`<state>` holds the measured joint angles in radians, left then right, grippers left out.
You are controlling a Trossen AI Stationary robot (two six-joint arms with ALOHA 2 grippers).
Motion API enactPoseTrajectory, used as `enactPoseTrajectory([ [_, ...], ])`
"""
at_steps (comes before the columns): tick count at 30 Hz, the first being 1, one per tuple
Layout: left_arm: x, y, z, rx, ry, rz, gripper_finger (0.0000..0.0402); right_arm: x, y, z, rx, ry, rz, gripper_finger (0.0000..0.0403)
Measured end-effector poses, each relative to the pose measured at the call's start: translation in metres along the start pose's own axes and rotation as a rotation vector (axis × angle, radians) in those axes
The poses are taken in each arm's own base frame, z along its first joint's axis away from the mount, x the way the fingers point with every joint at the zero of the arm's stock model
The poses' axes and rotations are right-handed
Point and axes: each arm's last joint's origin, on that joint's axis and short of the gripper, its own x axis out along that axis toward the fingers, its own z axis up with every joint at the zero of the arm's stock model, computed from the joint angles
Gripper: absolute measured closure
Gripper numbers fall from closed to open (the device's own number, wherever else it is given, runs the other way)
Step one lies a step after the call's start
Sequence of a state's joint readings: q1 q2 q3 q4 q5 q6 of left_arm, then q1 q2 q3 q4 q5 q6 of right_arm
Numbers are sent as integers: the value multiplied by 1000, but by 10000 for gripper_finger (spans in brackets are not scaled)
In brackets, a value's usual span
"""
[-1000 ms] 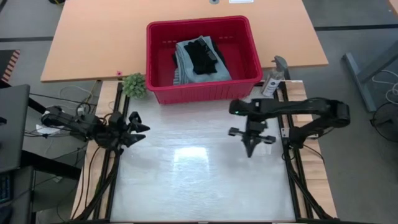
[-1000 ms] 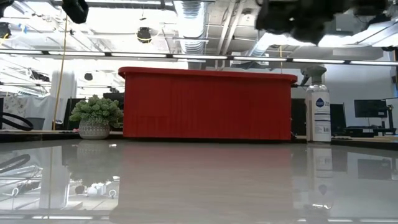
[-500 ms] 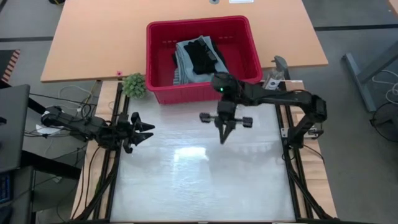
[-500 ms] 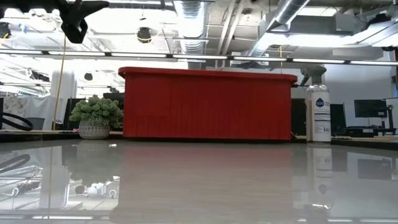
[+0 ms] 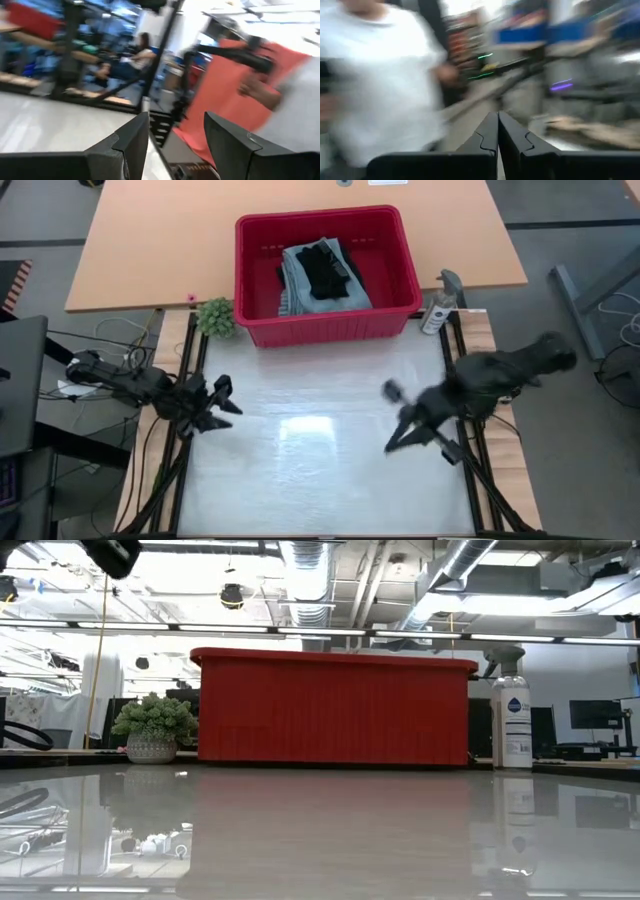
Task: Fold Laundry from Bin
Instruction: Return to Home Position
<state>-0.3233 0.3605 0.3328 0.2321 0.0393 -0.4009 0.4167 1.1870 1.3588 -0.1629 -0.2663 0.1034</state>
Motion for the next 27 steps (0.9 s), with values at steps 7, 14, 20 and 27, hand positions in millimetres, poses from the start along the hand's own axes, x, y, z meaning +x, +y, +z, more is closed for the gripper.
enactPoseTrajectory([
  [7,-27,-1,1,59,-75,-5,223,-78,28,-66,-154,-266,-157,370],
  [14,-43,8,-18,59,-104,27,223,-107,22,-158,-177,-401,-116,370],
  [20,-38,21,-47,22,-23,77,223,-118,16,-227,-188,-471,-113,370],
  [27,-36,36,-75,22,-10,173,223,-121,15,-247,-244,-385,-131,370],
])
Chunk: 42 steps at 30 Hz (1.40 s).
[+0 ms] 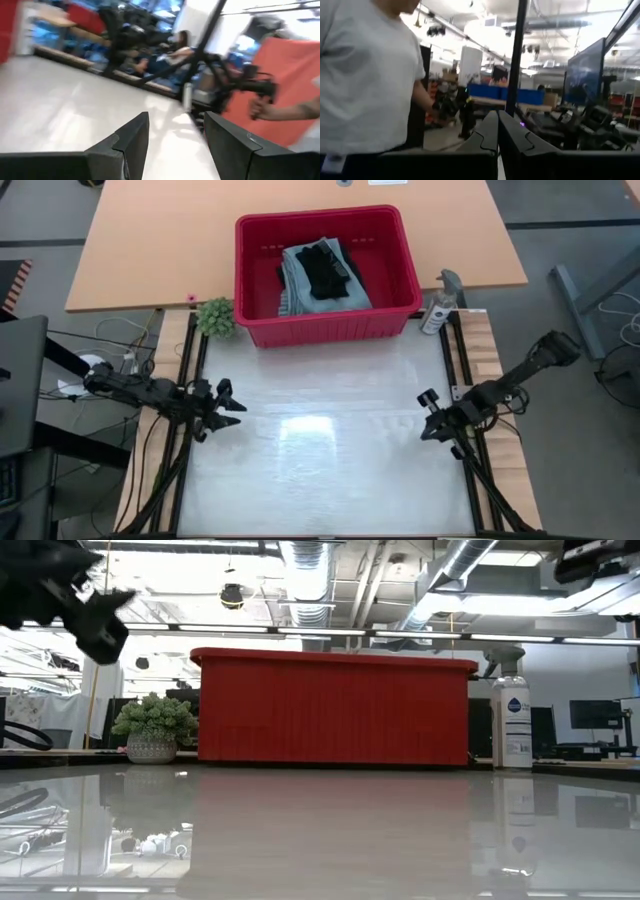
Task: Fold Laundry from Bin
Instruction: Return to Home Position
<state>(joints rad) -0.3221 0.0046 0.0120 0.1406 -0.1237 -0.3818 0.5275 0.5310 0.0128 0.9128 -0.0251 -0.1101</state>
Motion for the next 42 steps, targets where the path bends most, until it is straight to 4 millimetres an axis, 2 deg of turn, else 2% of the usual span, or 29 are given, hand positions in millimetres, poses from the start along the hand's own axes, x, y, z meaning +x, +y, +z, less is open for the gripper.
enactPoseTrajectory([
  [5,0,4,-4,93,26,88,223,-1,1,-13,-3,132,15,370],
  [11,0,4,-9,146,88,35,223,-4,2,-30,-77,312,4,370],
  [18,0,2,-11,119,128,-31,223,-7,2,-41,-83,430,0,370],
  [24,0,2,-12,39,131,-29,223,-13,3,-51,-82,547,19,370],
  [30,0,3,-12,34,131,-28,223,-18,4,-59,-80,649,35,370],
  [42,0,3,-12,32,132,-27,223,-23,5,-65,-79,729,50,370],
])
